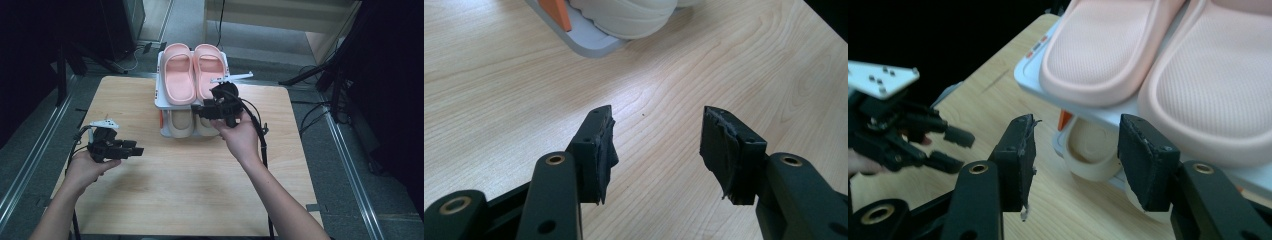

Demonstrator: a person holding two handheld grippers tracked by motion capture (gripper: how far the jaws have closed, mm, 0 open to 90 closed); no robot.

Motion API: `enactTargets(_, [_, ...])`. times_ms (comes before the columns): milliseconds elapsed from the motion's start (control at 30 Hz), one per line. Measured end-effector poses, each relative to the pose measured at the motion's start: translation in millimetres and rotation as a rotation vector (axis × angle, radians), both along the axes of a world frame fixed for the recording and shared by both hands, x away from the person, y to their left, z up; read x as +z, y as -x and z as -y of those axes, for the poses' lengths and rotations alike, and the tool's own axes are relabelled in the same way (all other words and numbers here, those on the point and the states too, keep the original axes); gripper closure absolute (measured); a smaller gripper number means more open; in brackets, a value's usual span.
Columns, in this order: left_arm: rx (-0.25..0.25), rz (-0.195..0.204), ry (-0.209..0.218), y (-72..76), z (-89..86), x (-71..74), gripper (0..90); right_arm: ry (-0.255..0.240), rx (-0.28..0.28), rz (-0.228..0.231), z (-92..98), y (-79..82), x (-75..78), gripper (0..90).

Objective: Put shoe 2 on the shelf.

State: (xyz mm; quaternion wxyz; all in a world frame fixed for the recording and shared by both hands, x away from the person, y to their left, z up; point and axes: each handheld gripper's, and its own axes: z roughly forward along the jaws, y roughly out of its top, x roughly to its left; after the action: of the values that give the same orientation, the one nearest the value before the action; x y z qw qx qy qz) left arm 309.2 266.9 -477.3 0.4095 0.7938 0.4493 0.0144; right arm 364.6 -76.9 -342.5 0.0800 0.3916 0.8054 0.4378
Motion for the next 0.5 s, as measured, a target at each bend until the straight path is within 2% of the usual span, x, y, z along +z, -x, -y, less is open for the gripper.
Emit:
enactTargets(67, [-0.001, -0.003, 0.000, -0.5, 1.0, -0.4, 47.4, 0.004, 0.008, 0.003, 1.9, 2.3, -3.8, 49.0])
enactTargets(167, [-0.002, -0.004, -0.006, -1.1, 3.4, -0.9, 47.3, 0.014, 0.032, -0.004, 8.6, 10.9, -20.5, 48.8])
enactTargets(233, [-0.003, -0.002, -0.010, -1.3, 3.8, -1.1, 47.3, 0.018, 0.037, -0.004, 10.1, 12.7, -24.9, 48.5])
enactTargets(267, [-0.003, -0.002, -0.013, -1.4, 4.6, -1.6, 47.4, 0.028, 0.040, -0.008, 13.5, 16.0, -33.2, 48.5])
enactTargets(300, [-0.003, -0.002, -0.013, -1.4, 4.6, -1.6, 47.3, 0.028, 0.040, -0.008, 13.5, 16.0, -33.2, 48.5])
enactTargets(333, [-0.003, -0.002, -0.016, -1.2, 5.3, -1.9, 47.3, 0.026, 0.052, 0.002, 18.4, 18.8, -40.7, 48.5])
enactTargets(367, [-0.003, -0.002, -0.016, -1.2, 5.3, -1.9, 47.3, 0.026, 0.052, 0.002, 18.4, 18.8, -40.7, 48.5])
enactTargets(433, [-0.004, -0.003, -0.018, -0.5, 6.6, -2.0, 47.3, 0.013, 0.050, 0.017, 27.1, 23.2, -50.4, 48.4])
enactTargets(500, [-0.005, -0.002, -0.020, -0.4, 6.9, -2.2, 47.3, 0.010, 0.049, 0.014, 29.9, 24.5, -53.5, 48.5])
